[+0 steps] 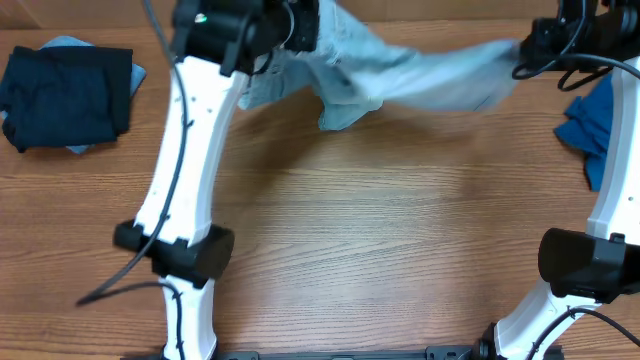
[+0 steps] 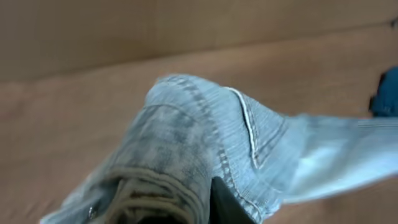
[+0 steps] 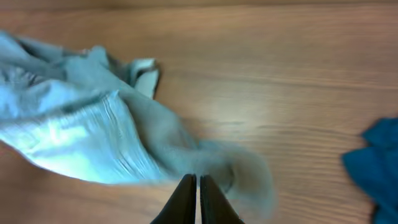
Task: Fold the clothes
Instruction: 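Lay the shorts flat on the table center and open both grippers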
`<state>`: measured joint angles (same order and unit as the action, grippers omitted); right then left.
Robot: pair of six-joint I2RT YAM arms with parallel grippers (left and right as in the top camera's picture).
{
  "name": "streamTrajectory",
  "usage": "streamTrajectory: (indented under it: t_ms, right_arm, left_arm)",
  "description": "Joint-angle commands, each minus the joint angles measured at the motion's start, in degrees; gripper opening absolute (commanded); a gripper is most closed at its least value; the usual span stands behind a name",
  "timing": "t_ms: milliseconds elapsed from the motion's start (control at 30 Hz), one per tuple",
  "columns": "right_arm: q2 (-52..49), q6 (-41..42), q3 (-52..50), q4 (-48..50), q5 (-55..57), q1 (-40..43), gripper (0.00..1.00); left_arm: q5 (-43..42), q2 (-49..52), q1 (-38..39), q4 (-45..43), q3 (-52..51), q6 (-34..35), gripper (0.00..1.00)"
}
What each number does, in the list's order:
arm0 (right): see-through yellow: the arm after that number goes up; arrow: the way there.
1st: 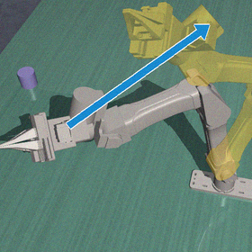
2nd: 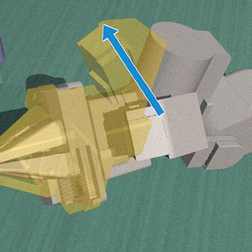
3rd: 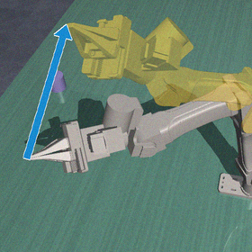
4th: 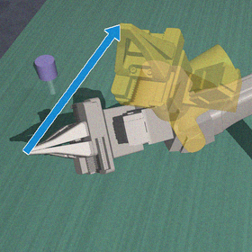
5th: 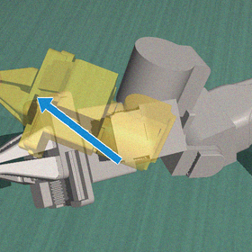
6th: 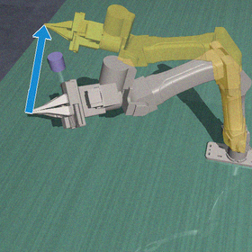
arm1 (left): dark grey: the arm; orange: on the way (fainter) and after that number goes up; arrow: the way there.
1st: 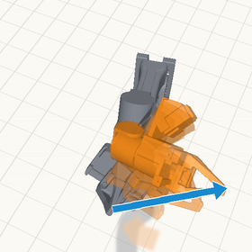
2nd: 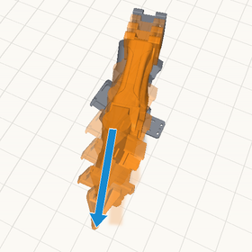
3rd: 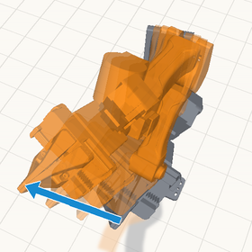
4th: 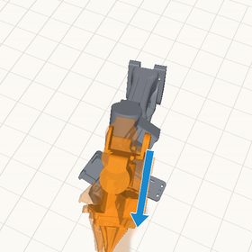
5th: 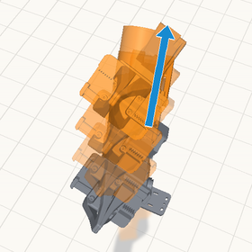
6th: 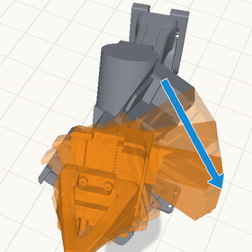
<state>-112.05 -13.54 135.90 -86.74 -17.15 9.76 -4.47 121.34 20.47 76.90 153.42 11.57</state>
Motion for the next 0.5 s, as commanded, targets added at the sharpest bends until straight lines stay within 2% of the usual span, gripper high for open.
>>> streamTrajectory:
  t_ms: [0,167,233,367,400,467]
  right_arm:
    - [2.5,-1.3,0.6,-3.7,-4.5,0.5,0.08]
    - [2.5,-1.2,0.6,-7.8,-5.2,0.4,0.11]
    - [2.5,-1.3,0.6,-8.6,-6.0,0.4,0.11]
    - [2.5,-1.2,0.6,-9.7,-7.7,0.3,0.22]
    - [2.5,-1.2,0.6,-10.3,-8.4,0.2,0.3]
    - [2.5,-1.1,0.5,-10.3,-9.4,-0.3,0.4]
  left_arm:
    - [2.1,-8.1,-0.6,5.9,1.6,-1.3,0.19]
    - [2.1,-10.4,-0.6,15.3,1.6,-1.3,0.25]
    - [1.4,-10.8,-0.6,18.7,1.6,-1.2,0.32]
    - [-4.3,-10.9,-0.5,19.9,1.4,-1.1,0.29]
    - [-5.1,-10.9,-0.5,19.9,1.4,-1.1,0.29]
    - [-5.8,-10.9,-0.6,19.9,1.4,-1.1,0.31]
